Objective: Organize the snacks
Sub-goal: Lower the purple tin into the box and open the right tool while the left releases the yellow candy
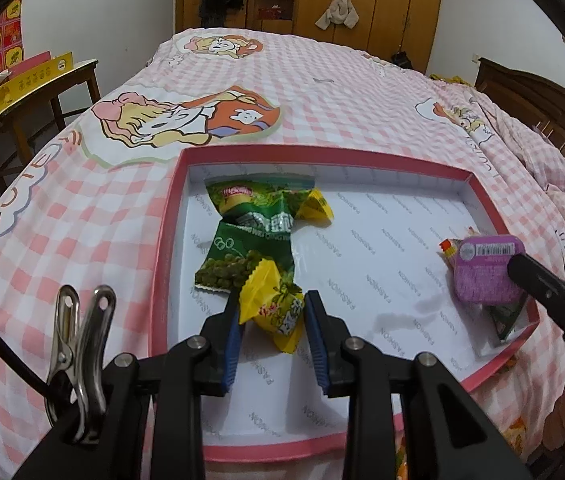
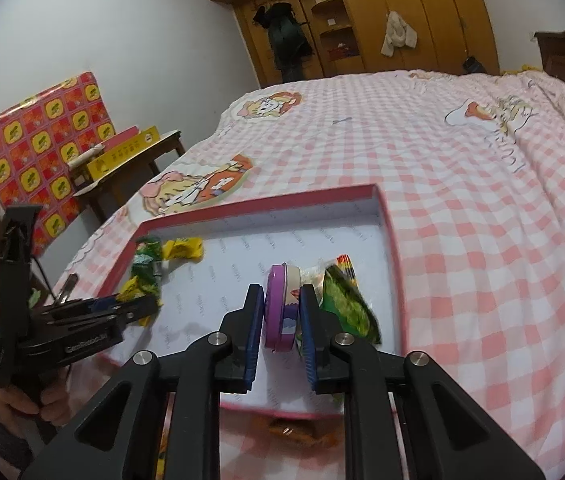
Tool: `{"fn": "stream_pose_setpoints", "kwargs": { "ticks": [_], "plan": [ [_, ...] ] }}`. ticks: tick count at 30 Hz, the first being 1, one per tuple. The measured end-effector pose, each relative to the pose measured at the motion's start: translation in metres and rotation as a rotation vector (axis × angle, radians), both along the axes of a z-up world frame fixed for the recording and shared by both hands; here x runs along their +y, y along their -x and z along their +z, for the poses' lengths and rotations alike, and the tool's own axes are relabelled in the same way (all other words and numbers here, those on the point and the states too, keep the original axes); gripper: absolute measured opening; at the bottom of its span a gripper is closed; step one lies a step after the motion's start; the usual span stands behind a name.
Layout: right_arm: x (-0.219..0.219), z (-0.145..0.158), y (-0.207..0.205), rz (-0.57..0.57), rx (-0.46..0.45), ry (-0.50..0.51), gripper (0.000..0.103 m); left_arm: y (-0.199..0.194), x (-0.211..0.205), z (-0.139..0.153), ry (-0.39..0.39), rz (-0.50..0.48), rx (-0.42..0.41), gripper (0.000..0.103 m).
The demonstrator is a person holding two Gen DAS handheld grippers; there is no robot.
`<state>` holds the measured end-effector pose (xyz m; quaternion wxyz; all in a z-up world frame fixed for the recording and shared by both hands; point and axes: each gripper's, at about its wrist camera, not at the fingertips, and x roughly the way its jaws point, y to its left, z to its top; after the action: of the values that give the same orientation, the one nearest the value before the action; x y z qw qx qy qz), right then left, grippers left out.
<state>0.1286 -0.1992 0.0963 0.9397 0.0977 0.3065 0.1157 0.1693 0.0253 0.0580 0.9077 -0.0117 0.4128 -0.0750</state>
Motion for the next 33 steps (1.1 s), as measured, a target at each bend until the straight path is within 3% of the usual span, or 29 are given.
{"fn": "stream_pose_setpoints", "kwargs": {
  "ticks": [5,16,26,33],
  "plan": [
    [-0.011,-0.002,-0.011,-0.016,0.003,-0.058,0.019,0.001,-0.001,-0.001,-0.006,0.002,-0.013,0.031],
    [-0.022,-0.006,-0.03,-0.04,-0.008,-0.074,0.021,0.001,-0.005,-0.003,-0.022,-0.002,-0.02,0.032],
    [-0.03,-0.01,-0.026,-0.047,-0.034,-0.114,0.025,0.007,-0.014,-0.004,-0.039,-0.02,-0.044,0.051],
    [-0.037,-0.011,-0.019,-0.025,-0.052,-0.189,0.036,0.01,-0.014,-0.002,-0.025,-0.011,-0.041,0.053]
  ]
}}
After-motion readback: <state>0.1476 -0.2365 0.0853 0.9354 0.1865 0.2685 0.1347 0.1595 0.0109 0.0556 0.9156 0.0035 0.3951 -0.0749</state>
